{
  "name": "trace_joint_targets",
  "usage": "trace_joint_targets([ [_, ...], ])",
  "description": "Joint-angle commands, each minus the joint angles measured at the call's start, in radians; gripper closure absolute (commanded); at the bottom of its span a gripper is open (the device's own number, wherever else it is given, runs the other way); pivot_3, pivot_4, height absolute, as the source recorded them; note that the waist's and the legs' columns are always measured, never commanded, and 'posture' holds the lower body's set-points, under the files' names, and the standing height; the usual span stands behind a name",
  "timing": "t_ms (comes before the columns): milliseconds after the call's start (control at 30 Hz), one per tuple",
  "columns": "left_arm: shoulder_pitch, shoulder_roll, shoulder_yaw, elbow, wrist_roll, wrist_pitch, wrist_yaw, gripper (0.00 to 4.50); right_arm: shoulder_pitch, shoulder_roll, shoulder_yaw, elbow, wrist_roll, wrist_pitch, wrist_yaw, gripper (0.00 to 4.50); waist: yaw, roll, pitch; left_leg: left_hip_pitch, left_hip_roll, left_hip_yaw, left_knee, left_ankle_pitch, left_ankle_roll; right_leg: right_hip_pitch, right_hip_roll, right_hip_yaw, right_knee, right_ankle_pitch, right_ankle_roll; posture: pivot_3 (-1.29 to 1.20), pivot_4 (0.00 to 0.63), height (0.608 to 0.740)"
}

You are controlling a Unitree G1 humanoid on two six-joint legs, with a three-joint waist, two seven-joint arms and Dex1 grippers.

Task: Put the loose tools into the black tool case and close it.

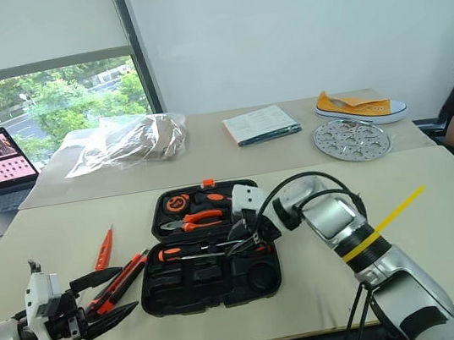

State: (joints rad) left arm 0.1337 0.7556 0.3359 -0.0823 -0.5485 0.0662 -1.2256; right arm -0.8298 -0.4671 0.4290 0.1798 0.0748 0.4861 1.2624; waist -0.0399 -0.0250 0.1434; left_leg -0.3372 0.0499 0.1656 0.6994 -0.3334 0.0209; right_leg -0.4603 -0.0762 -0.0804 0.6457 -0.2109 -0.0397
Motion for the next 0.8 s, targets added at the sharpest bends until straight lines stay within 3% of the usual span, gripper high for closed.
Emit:
trace_joint_targets([
  [33,-0.007,0.007,0.012,-0.016,0.001,-0.010,0.005,0.00,-0.013,0.027,0.004,0.008,-0.014,-0.043,-0.021,3.94,0.000,0.000,0.000,0.000,0.000,0.000,0.000,0.000,0.000,0.000,0.000,0.000,0.000,0.000,0.000,0.00,0.150,0.740],
  [100,-0.005,0.008,0.012,-0.022,0.001,-0.008,0.008,0.00,-0.012,0.043,0.010,0.029,-0.028,-0.058,-0.032,4.38,-0.001,0.000,0.000,0.000,0.000,0.000,0.000,0.000,0.000,0.000,0.000,0.000,0.000,0.000,0.000,0.00,0.150,0.740],
  [600,0.029,0.014,0.028,-0.041,0.017,0.003,0.048,0.00,0.049,0.073,0.097,0.084,-0.109,-0.116,-0.035,4.38,-0.002,0.000,-0.001,0.001,0.000,0.000,-0.001,0.000,0.000,0.001,0.000,0.000,0.000,0.000,-0.001,0.00,0.150,0.740],
  [800,0.083,0.009,0.095,-0.030,0.004,-0.012,0.068,0.00,0.080,0.107,-0.065,0.008,0.021,-0.179,-0.060,4.38,-0.004,-0.002,-0.002,0.002,0.001,0.000,-0.002,0.000,-0.001,0.001,0.000,0.001,0.000,-0.001,-0.001,0.00,0.150,0.740],
])
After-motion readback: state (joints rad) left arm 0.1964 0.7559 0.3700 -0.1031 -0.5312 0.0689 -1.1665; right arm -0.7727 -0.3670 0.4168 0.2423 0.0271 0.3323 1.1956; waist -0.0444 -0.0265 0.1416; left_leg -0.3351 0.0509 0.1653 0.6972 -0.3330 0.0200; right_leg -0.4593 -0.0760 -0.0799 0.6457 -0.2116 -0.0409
